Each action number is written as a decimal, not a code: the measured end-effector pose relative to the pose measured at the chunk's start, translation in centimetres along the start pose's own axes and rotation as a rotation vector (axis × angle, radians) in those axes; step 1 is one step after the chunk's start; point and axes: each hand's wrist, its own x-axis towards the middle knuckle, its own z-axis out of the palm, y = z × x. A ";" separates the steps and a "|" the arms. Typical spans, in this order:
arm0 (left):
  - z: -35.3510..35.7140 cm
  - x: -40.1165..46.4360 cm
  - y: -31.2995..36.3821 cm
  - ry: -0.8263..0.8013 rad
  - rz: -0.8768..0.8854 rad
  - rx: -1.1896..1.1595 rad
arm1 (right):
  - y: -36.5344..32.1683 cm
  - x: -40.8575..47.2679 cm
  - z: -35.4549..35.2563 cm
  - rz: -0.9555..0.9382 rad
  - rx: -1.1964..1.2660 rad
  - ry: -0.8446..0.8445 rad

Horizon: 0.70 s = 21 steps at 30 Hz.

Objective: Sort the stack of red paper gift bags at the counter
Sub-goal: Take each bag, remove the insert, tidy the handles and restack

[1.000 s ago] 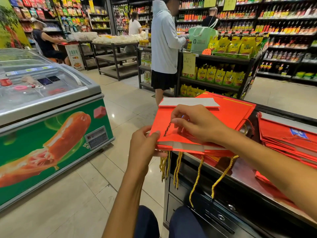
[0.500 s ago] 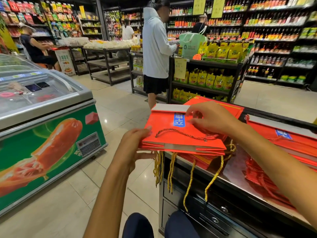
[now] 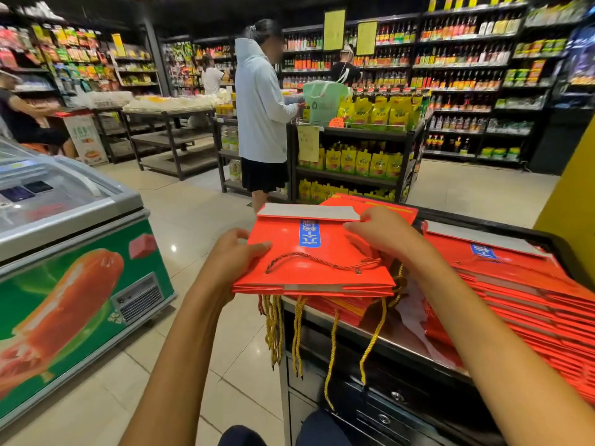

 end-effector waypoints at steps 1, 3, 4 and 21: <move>0.3 -0.2 0.3 0.003 0.021 -0.024 | 0.1 -0.3 -0.6 0.013 0.055 0.000; 1.4 -0.2 1.8 0.001 0.089 -0.046 | 0.6 -0.4 -2.2 0.025 0.137 0.047; 2.2 0.0 2.7 -0.005 0.133 -0.046 | 1.0 -0.3 -3.3 0.039 0.185 0.067; 27.8 4.7 6.4 -0.339 0.432 0.555 | 17.4 -4.1 -13.2 0.526 -0.174 -0.001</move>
